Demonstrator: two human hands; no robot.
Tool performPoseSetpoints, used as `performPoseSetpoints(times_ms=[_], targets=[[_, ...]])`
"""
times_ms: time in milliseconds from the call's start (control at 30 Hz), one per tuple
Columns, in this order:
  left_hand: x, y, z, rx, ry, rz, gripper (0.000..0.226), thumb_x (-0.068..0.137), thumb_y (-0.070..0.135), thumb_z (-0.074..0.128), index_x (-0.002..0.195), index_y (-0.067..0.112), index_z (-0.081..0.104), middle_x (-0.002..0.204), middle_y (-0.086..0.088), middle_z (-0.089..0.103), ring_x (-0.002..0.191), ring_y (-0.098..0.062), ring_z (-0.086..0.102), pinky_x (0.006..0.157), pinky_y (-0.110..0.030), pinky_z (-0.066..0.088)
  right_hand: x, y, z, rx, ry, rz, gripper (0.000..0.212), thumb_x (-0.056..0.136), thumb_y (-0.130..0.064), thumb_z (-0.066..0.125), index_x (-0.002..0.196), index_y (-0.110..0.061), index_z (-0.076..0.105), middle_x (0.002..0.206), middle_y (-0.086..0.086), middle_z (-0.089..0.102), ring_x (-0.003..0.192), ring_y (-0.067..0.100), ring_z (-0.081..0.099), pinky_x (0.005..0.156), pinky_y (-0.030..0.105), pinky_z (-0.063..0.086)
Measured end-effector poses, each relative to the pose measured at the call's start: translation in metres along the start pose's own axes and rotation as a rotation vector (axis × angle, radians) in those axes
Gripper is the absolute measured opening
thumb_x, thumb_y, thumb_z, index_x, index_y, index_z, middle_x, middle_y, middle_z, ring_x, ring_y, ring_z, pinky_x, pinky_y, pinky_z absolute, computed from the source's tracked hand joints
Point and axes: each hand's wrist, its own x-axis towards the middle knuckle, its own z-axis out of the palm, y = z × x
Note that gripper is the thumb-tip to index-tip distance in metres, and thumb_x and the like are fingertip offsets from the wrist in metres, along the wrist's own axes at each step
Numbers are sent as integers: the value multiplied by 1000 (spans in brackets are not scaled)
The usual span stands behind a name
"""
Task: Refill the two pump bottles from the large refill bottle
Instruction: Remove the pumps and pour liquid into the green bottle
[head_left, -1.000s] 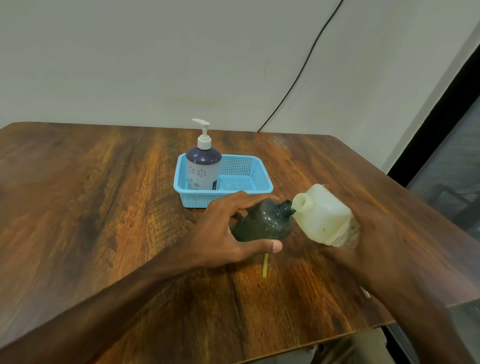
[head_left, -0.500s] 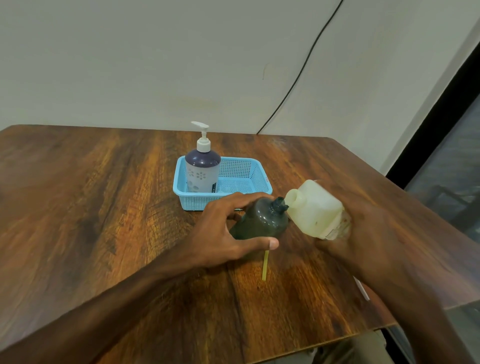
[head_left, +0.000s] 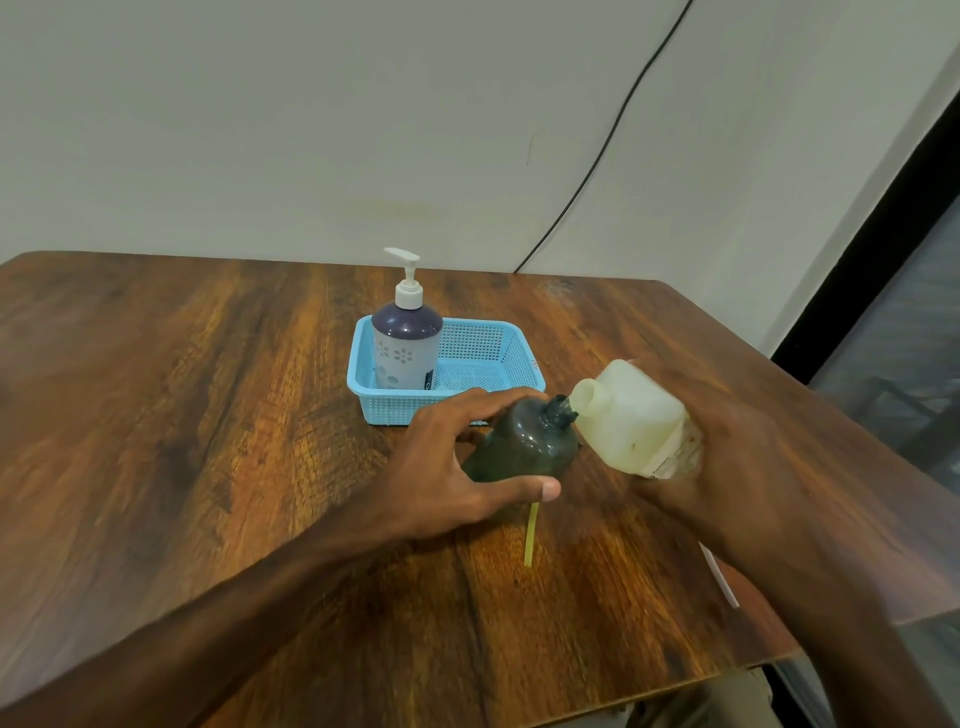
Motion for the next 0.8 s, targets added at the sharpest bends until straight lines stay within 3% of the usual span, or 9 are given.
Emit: performPoseSetpoints(times_ms=[433, 600, 733, 800], targets=[[-1, 2, 1, -15, 18, 1, 72, 73, 45, 89, 138, 33, 61, 130, 18, 67, 126, -2, 58, 94, -21, 55, 0, -1, -1, -46, -26, 21, 90, 55, -14, 99, 136, -10, 60, 121, 11, 70, 107, 18, 53, 80, 35, 43], [-1, 0, 2, -19, 15, -4, 73, 74, 44, 89, 139, 32, 60, 131, 18, 67, 126, -3, 58, 95, -24, 56, 1, -4, -1, -47, -1, -13, 90, 52, -11, 99, 133, -11, 61, 111, -7, 60, 103, 17, 52, 76, 35, 44], [-1, -2, 3, -29, 17, -15, 72, 74, 43, 89, 139, 32, 60, 131, 18, 66, 126, -2, 57, 96, -25, 56, 3, -2, 0, -46, -9, -8, 92, 52, -10, 99, 136, -12, 60, 118, 8, 69, 105, 17, 52, 77, 34, 44], [-1, -3, 3, -31, 18, -21, 72, 74, 43, 90, 139, 31, 60, 131, 18, 66, 126, -2, 58, 96, -25, 56, 4, -2, 0, -45, -12, -6, 93, 52, -10, 99, 136, -13, 60, 119, 8, 69, 106, 17, 52, 78, 34, 44]])
